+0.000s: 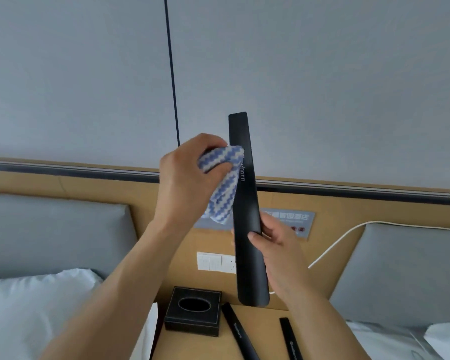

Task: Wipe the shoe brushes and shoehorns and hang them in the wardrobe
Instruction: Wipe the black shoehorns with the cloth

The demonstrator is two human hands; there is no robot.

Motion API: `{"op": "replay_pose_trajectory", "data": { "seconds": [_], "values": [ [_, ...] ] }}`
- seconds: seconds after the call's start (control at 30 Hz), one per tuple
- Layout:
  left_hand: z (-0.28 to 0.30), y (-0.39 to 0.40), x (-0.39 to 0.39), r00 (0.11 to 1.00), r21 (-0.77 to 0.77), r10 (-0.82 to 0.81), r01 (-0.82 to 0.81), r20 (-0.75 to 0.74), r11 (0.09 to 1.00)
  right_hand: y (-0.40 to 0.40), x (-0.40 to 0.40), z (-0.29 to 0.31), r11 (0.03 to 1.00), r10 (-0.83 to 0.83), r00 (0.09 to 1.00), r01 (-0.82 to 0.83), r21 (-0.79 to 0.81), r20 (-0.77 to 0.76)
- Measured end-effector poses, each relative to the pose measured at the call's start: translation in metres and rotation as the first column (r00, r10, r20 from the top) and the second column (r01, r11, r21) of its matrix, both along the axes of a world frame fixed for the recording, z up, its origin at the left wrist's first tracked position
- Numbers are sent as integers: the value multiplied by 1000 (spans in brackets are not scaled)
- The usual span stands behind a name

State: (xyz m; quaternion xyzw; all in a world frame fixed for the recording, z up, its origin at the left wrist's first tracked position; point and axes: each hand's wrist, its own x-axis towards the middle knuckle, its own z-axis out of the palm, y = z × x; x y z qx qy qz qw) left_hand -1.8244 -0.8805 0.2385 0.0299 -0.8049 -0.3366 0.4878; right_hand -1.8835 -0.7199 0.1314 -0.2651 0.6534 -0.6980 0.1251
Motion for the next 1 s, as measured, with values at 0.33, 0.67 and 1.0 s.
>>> {"op": "replay_pose_trajectory", "data": {
  "seconds": [0.33, 0.67, 1.0],
  "values": [
    [0, 30, -46, 991, -327, 134, -124, 10, 937, 15, -3, 8, 997, -82, 996, 81, -17, -30],
    [-43, 49, -26, 984, -400, 41, 32, 174, 916, 20, -24, 15, 987, -158, 987, 159, -34, 17],
    [-9, 28, -39, 996, -298, 16, 10, 86, 954, 12, -23, 18, 990, -116, 979, 127, 56, -169]
  ]
}}
